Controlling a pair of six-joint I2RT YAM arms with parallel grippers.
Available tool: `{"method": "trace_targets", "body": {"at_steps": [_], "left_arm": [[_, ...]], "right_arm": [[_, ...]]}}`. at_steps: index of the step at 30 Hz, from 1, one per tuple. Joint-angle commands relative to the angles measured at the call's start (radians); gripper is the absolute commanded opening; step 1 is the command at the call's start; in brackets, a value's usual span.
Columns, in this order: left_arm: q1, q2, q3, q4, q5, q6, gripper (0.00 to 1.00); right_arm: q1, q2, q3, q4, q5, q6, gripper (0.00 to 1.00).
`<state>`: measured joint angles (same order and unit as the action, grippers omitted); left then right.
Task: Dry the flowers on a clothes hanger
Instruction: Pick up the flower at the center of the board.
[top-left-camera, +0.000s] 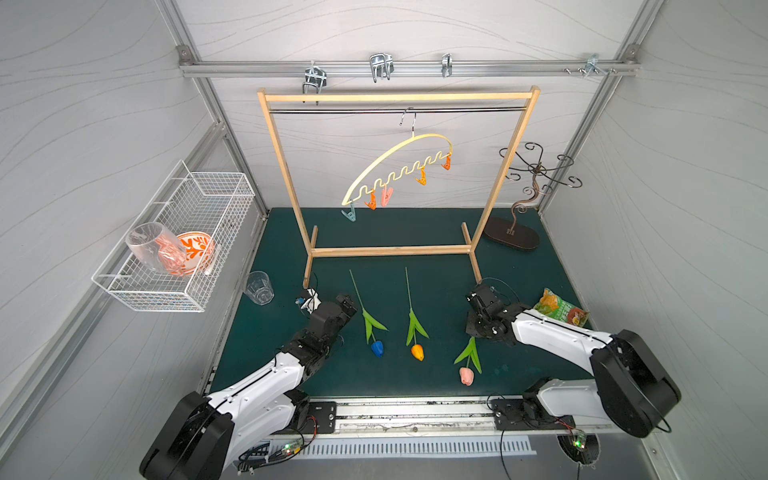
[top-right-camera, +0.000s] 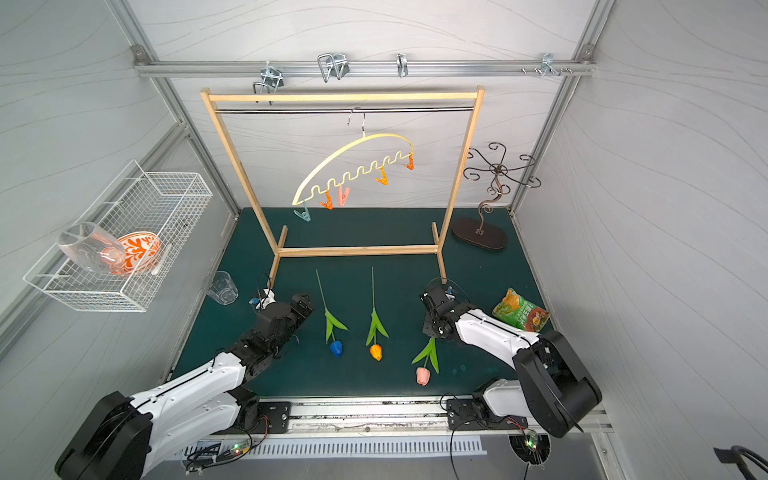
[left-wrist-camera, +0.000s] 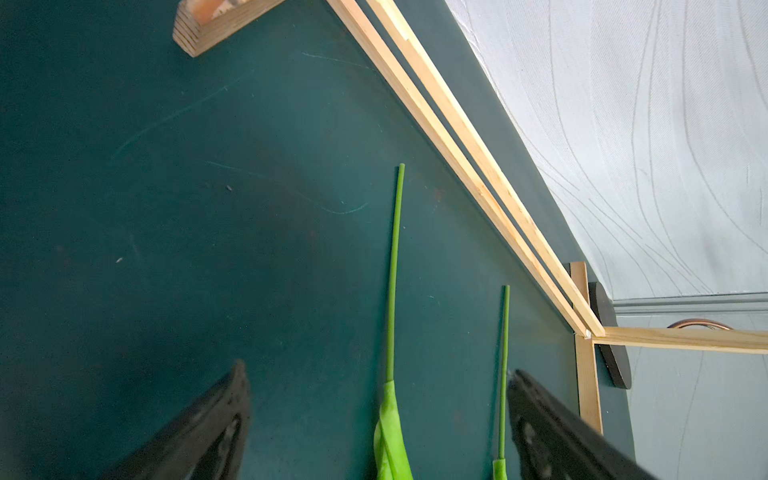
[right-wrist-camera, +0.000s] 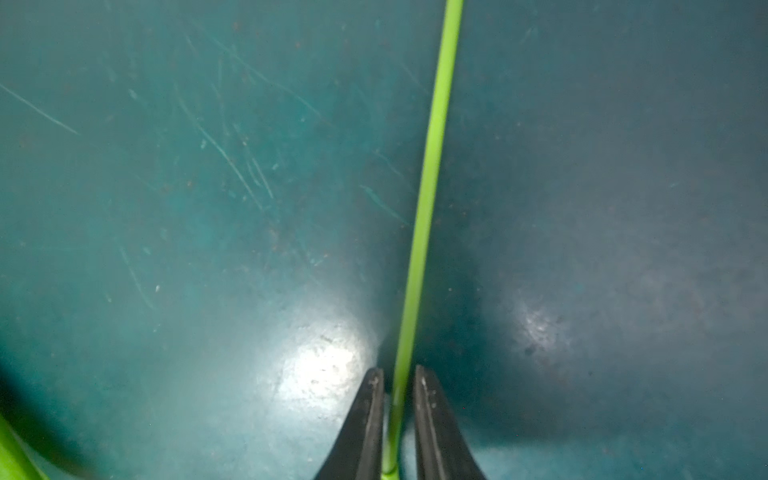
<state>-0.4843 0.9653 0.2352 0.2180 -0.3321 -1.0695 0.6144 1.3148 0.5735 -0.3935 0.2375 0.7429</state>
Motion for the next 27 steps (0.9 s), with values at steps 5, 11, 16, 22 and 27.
{"method": "trace_targets", "body": {"at_steps": [5,11,16,22,27], "left_arm": [[0.007,0.004,0.042,0.043,0.007,0.011,0.97],[0.006,0.003,0.042,0.043,-0.003,0.012,0.97],[0.006,-0.019,0.028,0.054,-0.034,0.034,0.95],[0.006,-0.089,0.011,0.088,-0.035,0.184,0.99],[0.004,-0.164,0.045,0.166,0.176,0.455,0.99]], "right_arm": [[0.048,-0.046,0.072,-0.08,0.023,0.021,0.0],[0.109,-0.244,0.181,0.007,-0.09,-0.134,0.0],[0.167,-0.35,0.067,0.449,-0.16,-0.429,0.0],[0.161,-0.205,-0.011,0.686,-0.07,-0.572,0.0],[0.163,-0.131,-0.088,0.79,-0.089,-0.543,0.0]]}}
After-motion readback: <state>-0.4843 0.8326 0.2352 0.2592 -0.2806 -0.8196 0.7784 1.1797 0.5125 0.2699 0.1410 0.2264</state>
